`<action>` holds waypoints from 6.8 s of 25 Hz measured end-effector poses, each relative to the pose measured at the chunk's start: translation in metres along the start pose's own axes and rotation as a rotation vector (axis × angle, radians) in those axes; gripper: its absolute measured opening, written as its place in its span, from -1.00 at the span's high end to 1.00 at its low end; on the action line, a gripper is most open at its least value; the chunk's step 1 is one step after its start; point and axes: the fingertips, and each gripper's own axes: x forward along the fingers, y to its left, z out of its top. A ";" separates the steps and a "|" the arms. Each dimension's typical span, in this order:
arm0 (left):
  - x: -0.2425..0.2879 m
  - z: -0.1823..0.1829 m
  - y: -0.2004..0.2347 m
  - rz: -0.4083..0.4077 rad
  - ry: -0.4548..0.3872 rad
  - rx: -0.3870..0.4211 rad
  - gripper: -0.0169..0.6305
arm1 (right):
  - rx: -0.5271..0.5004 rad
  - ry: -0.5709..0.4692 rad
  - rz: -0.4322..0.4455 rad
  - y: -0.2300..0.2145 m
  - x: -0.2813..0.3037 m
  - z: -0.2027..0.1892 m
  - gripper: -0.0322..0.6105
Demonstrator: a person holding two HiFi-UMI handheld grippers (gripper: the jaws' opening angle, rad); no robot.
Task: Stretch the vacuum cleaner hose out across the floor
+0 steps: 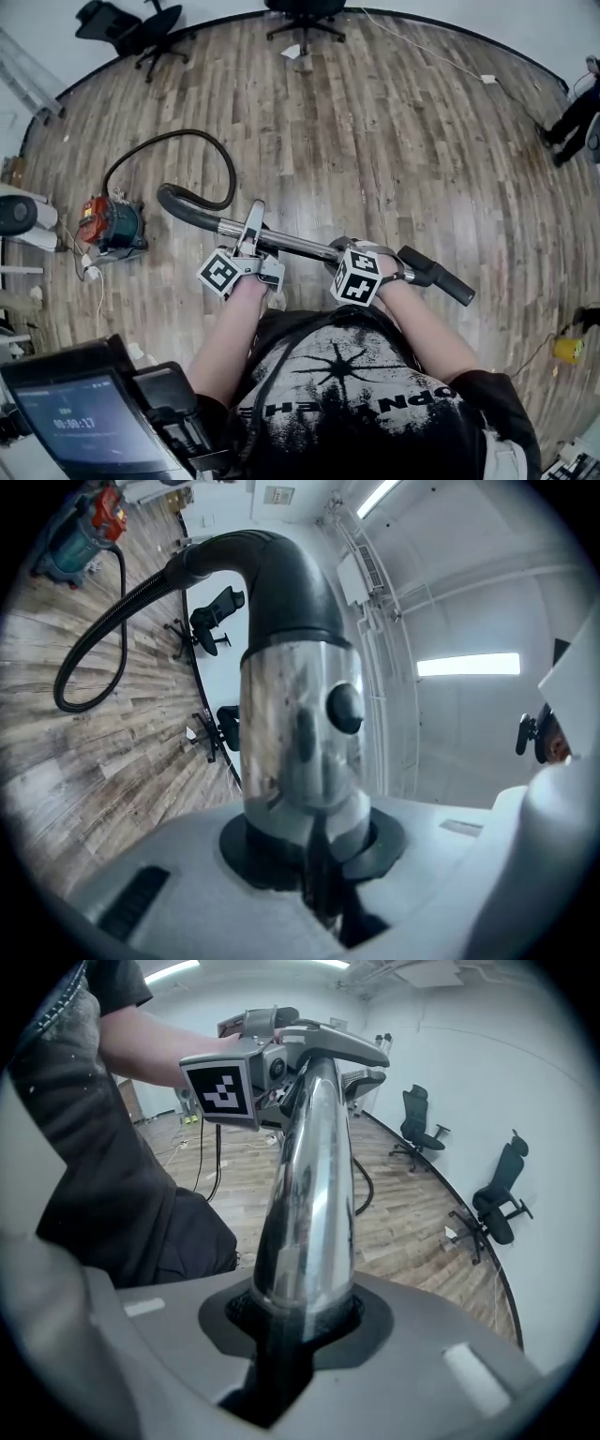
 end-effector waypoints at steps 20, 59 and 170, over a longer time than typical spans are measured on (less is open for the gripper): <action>-0.083 -0.050 -0.012 0.076 -0.225 0.013 0.77 | -0.179 -0.015 0.190 0.069 -0.011 -0.044 0.60; -0.033 -0.263 -0.051 0.117 -0.399 0.019 0.78 | -0.312 -0.008 0.299 0.053 -0.106 -0.258 0.60; 0.153 -0.890 -0.141 0.071 -0.277 -0.037 0.79 | -0.210 0.047 0.120 0.045 -0.377 -0.860 0.58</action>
